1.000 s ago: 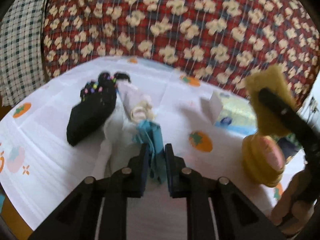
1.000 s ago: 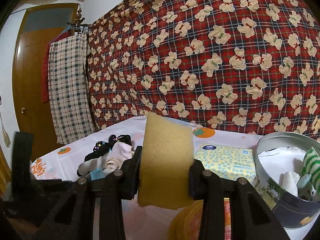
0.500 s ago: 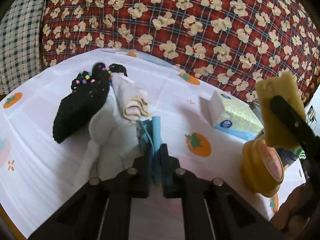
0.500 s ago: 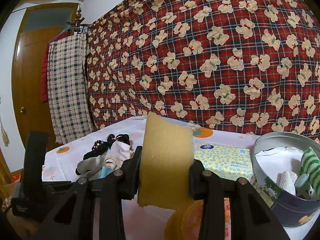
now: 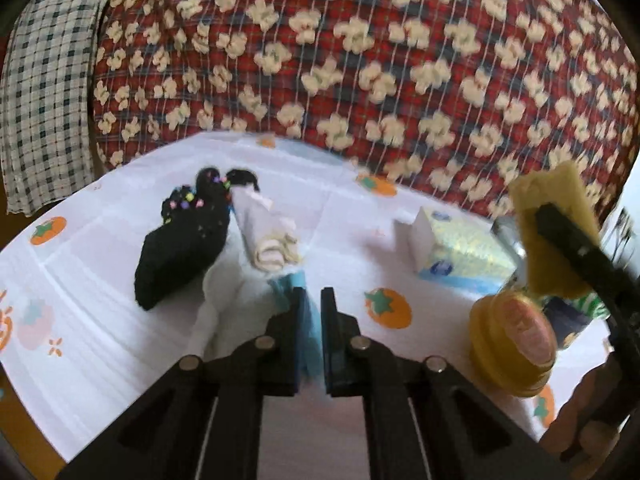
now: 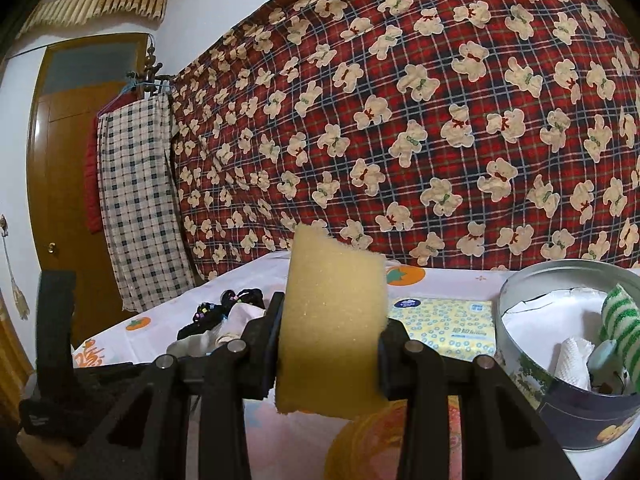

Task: Organize soft objects
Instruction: 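Lift the sponge with the right gripper while the left gripper grasps the teal cloth, then carry the yellow sponge and teal cloth over the tin with both grippers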

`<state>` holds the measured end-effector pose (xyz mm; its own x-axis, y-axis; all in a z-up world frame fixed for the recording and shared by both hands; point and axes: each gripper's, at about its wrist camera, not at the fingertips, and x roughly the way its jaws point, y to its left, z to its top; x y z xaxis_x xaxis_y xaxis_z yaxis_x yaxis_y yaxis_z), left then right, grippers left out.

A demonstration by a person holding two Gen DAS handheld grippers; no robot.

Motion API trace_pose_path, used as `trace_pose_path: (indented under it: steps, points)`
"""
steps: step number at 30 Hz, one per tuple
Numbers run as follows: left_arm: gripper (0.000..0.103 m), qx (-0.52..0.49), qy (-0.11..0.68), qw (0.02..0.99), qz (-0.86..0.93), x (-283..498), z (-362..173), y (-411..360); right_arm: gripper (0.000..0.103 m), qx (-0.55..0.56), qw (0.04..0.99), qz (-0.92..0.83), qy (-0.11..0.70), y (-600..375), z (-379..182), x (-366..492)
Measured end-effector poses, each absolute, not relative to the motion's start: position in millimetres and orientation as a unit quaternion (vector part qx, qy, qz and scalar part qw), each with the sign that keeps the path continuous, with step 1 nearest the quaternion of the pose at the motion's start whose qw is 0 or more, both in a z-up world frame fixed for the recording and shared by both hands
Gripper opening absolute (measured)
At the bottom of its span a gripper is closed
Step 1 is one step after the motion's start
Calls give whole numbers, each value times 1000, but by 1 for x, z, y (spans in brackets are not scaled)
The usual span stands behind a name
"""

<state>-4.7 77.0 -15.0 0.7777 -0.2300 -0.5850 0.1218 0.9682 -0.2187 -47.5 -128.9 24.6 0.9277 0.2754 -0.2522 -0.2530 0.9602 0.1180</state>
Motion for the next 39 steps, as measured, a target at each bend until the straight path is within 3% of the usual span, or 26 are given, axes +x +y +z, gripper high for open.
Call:
trace_pose_path:
  steps: [2, 4, 5, 9, 11, 12, 13, 28, 39]
  points:
    - [17, -87, 342, 933, -77, 2, -21, 76, 41, 37, 981, 134, 132, -127, 25, -49]
    - [43, -86, 368, 923, -68, 15, -30, 71, 41, 31, 982, 133, 131, -125, 24, -50]
    - [44, -89, 374, 921, -69, 19, -33, 68, 41, 29, 982, 133, 131, -125, 24, -49]
    - [44, -82, 396, 911, -78, 39, -43, 49, 41, 26, 982, 129, 134, -124, 23, -49]
    - [29, -95, 417, 900, -84, 46, -52, 48, 41, 29, 982, 127, 135, -126, 23, -48]
    - [10, -99, 414, 901, -82, 46, -51, 49, 41, 31, 982, 126, 135, -127, 23, -48]
    - [8, -103, 409, 902, -89, 45, -50, 51, 41, 34, 982, 126, 135, -128, 23, -48]
    - [7, -115, 245, 952, -146, -8, 17, 43, 41, 42, 993, 92, 68, -167, 41, -75]
    - [7, -102, 219, 947, -211, -29, 34, -5, 41, 23, 999, 7, 44, -234, 45, -109]
